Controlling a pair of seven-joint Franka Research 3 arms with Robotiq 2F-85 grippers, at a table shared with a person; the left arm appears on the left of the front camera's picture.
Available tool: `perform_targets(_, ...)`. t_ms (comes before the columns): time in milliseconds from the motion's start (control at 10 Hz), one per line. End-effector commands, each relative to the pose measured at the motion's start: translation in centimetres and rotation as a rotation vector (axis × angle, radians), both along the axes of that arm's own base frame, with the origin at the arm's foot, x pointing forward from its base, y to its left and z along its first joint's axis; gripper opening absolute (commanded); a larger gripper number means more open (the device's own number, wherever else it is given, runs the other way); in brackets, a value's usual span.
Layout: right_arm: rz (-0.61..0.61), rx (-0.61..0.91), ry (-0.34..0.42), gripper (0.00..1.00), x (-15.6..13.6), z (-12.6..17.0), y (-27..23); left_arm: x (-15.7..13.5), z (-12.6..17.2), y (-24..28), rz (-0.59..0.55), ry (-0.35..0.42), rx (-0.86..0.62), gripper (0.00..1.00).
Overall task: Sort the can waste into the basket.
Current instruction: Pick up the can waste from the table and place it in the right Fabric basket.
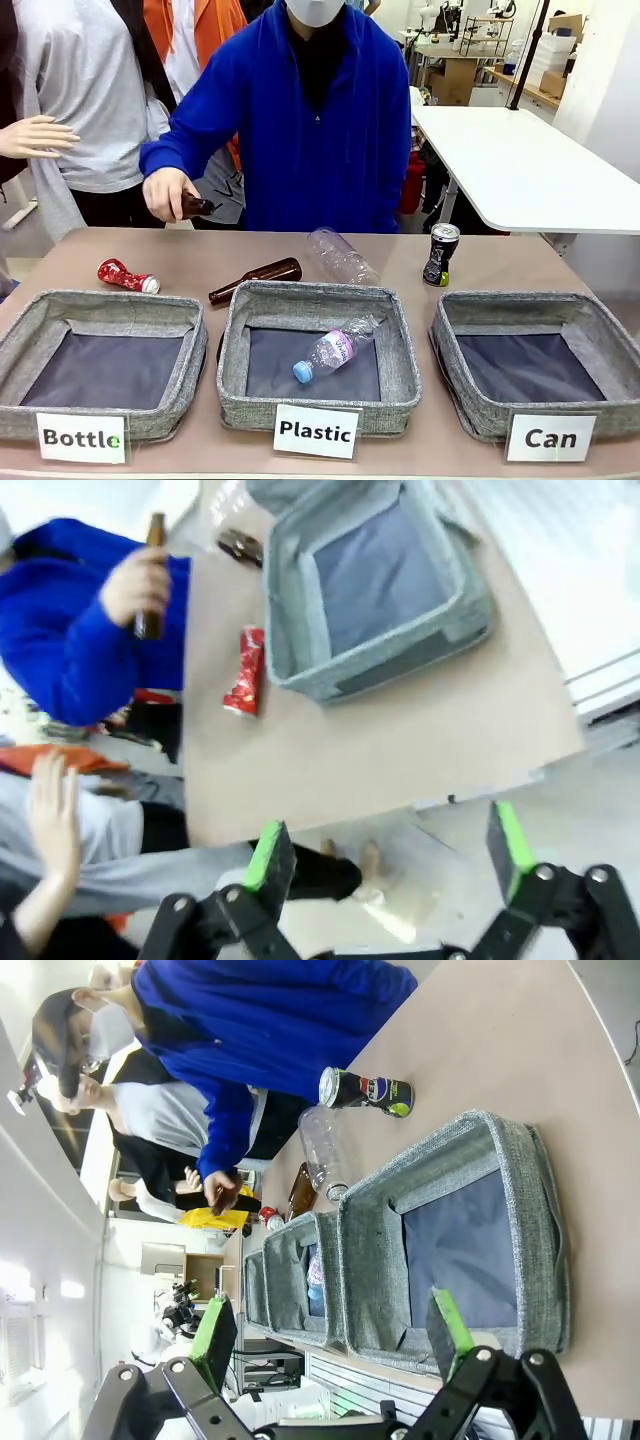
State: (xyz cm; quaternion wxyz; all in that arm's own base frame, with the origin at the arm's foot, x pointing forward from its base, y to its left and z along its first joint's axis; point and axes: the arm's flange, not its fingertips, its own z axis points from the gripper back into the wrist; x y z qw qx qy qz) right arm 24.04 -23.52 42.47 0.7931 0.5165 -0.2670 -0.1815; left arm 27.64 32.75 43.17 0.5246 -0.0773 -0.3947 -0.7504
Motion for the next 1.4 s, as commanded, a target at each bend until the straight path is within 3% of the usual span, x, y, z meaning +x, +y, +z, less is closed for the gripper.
perform_targets(0, 0.0, 0.005, -0.042, 1.0, 0.2, 0.1, -0.1, 5.2, -0.1, 1.9, -0.11, -0.073, -0.06, 1.0)
perform_targets(400, 0.0, 0.005, -0.042, 1.0, 0.2, 0.1, -0.1, 8.3, 1.1, -0.9, -0.197, -0.083, -0.044, 1.0)
perform_targets(900, 0.0, 0.005, -0.042, 1.0, 0.2, 0.1, -0.1, 10.1, 1.7, -2.2, -0.258, -0.03, -0.033, 1.0)
perform_targets(1100, 0.0, 0.005, -0.042, 1.0, 0.2, 0.1, -0.1, 11.0, 2.4, -3.3, -0.294, 0.003, -0.024, 1.0)
perform_targets(1300, 0.0, 0.005, -0.042, 1.0, 0.2, 0.1, -0.1, 12.3, 4.3, -7.3, -0.304, 0.101, 0.08, 1.0)
